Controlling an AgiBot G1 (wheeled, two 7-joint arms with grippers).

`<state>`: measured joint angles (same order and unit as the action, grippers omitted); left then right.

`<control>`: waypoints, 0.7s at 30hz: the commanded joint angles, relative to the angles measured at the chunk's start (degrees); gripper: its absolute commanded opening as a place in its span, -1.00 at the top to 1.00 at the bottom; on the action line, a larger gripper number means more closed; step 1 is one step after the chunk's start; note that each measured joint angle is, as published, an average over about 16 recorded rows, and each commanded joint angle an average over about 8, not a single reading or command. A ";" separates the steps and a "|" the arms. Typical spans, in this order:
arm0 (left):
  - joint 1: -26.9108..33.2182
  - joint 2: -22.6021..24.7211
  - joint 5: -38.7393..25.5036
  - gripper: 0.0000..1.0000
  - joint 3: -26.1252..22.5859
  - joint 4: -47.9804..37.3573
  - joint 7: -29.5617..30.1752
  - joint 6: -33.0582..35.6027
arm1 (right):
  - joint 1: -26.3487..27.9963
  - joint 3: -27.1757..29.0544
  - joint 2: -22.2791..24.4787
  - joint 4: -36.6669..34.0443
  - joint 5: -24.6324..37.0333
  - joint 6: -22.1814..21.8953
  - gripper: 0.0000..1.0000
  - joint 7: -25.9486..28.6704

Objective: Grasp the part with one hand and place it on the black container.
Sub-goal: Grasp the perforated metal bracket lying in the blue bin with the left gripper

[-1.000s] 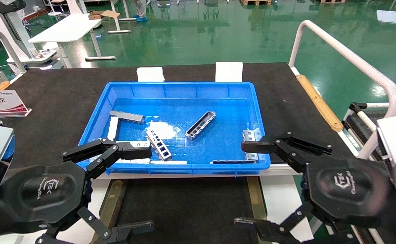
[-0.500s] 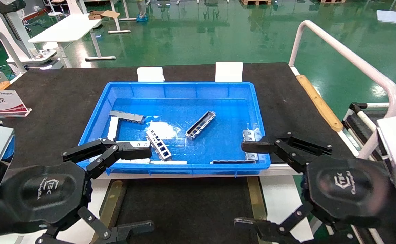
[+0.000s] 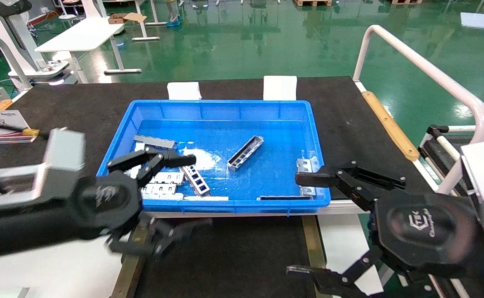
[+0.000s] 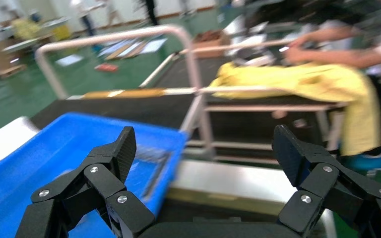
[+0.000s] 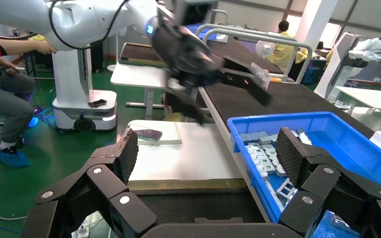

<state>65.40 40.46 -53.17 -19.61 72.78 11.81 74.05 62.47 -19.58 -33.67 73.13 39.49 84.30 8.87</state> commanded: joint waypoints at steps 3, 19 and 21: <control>2.27 2.98 -5.22 -1.00 -2.04 -1.55 0.87 -4.61 | 0.00 -0.01 0.00 0.00 0.00 0.00 -1.00 0.00; 14.48 27.25 -26.47 -1.00 -12.32 -27.42 -1.41 -25.77 | 0.01 -0.02 0.01 0.00 -0.02 -0.01 -1.00 -0.01; 15.75 30.07 -28.35 -1.00 -13.20 -31.66 -2.45 -28.24 | 0.01 -0.03 0.01 0.00 -0.02 -0.01 -1.00 -0.01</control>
<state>80.86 70.03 -80.56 -32.51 41.46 9.27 46.35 62.48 -19.61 -33.66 73.13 39.47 84.29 8.86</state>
